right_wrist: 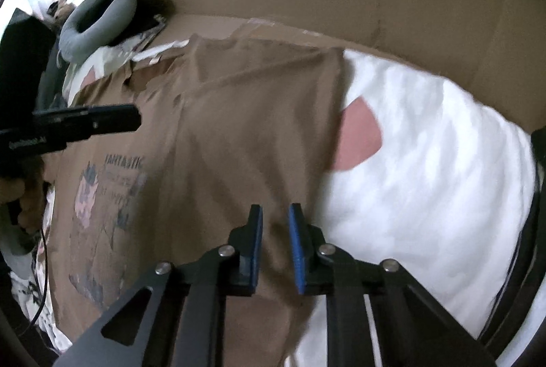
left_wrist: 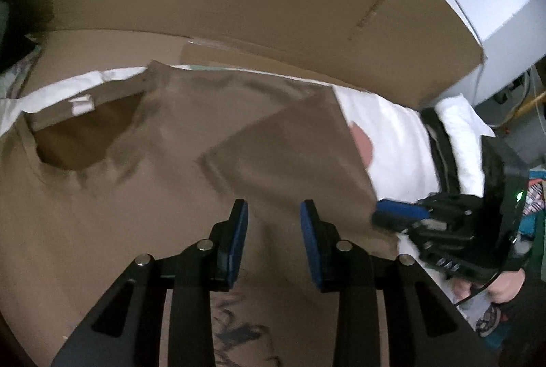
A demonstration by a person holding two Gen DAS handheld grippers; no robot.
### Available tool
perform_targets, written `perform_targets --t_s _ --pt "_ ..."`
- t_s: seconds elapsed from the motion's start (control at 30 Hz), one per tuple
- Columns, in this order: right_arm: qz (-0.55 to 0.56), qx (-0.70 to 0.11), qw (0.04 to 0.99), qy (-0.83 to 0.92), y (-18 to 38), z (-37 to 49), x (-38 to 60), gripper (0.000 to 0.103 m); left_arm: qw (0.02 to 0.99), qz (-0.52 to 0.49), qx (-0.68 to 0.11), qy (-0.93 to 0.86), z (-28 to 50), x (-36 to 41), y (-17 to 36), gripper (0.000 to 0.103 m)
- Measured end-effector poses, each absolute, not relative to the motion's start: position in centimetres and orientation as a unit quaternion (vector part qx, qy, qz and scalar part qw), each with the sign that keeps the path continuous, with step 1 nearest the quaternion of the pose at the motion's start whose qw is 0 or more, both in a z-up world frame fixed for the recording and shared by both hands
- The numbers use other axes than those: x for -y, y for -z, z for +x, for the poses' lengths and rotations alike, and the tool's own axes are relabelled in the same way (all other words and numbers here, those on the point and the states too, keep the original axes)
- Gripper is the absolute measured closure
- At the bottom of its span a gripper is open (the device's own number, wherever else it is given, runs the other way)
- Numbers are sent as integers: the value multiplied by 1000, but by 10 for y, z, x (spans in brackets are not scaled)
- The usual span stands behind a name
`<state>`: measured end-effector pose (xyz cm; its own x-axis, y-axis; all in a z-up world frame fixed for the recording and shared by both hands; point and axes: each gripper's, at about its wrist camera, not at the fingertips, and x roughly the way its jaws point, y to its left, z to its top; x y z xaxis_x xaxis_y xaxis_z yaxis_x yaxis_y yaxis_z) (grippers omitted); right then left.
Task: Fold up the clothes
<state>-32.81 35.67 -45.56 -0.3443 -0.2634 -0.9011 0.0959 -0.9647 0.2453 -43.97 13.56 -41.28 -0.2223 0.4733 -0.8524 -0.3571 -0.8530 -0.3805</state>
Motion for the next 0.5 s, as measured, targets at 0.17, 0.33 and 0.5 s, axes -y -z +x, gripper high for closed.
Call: perform_targets --t_s 0.17,0.33,0.5 --pt "563 82 110 815 463 -317 -349 91 287 -566 65 -770 -429 -161 420 71" --pt "569 103 97 810 474 -305 -355 91 312 -566 78 -759 -417 -189 432 71" --pt "569 125 91 808 480 -289 -360 91 337 -579 86 -738 -401 -202 449 71"
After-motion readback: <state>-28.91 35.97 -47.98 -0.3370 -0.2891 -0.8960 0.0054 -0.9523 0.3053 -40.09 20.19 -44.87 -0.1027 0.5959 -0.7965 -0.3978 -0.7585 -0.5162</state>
